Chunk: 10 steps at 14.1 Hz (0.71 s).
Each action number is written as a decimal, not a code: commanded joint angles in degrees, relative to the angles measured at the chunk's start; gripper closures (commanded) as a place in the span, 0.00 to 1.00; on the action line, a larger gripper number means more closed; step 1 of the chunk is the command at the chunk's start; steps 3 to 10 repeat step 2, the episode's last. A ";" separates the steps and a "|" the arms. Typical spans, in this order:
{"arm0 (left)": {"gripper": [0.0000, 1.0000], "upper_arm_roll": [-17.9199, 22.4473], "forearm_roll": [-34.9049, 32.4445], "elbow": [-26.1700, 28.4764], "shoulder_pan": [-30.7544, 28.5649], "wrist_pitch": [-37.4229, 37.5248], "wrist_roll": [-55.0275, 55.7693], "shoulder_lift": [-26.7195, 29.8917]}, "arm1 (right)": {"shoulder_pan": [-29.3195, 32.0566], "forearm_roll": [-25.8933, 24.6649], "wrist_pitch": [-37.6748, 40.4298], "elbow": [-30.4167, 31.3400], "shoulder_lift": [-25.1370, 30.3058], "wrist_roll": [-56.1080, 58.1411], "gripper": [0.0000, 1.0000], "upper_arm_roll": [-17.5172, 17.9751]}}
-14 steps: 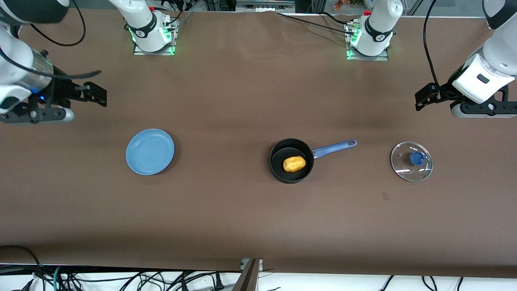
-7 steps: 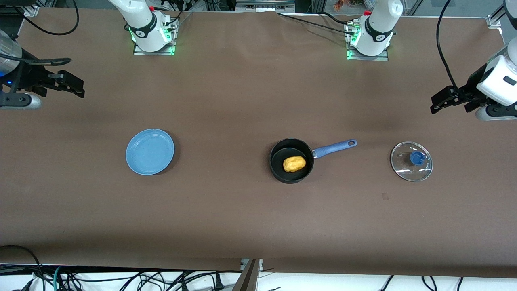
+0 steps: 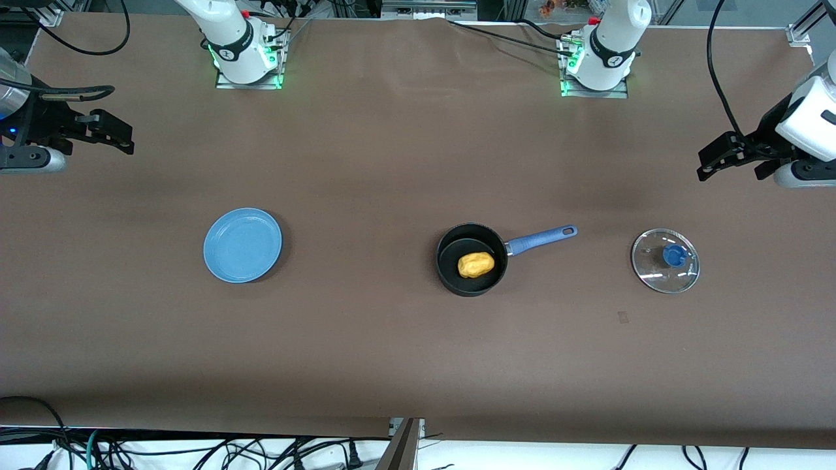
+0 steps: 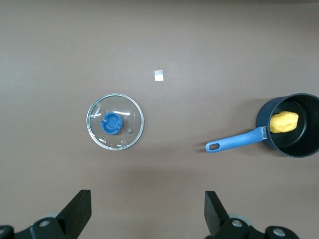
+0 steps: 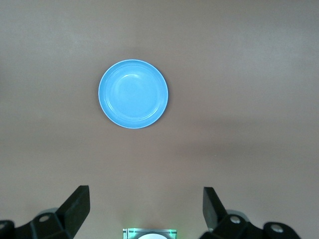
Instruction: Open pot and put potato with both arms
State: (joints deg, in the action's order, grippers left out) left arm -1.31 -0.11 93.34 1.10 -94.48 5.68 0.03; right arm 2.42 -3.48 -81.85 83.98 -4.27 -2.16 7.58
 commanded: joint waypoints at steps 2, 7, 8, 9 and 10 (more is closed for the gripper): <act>0.00 -0.10 0.56 -2.02 0.21 3.76 -0.14 -1.17 | 0.39 0.14 0.12 0.84 0.76 1.02 0.00 -0.02; 0.00 -0.10 0.56 -2.02 0.21 3.76 -0.14 -1.17 | 0.39 0.14 0.12 0.84 0.76 1.02 0.00 -0.02; 0.00 -0.10 0.56 -2.02 0.21 3.76 -0.14 -1.17 | 0.39 0.14 0.12 0.84 0.76 1.02 0.00 -0.02; 0.00 -0.10 0.56 -2.02 0.21 3.76 -0.14 -1.17 | 0.39 0.14 0.12 0.84 0.76 1.02 0.00 -0.02; 0.00 -0.10 0.56 -2.02 0.21 3.76 -0.14 -1.17 | 0.39 0.14 0.12 0.84 0.76 1.02 0.00 -0.02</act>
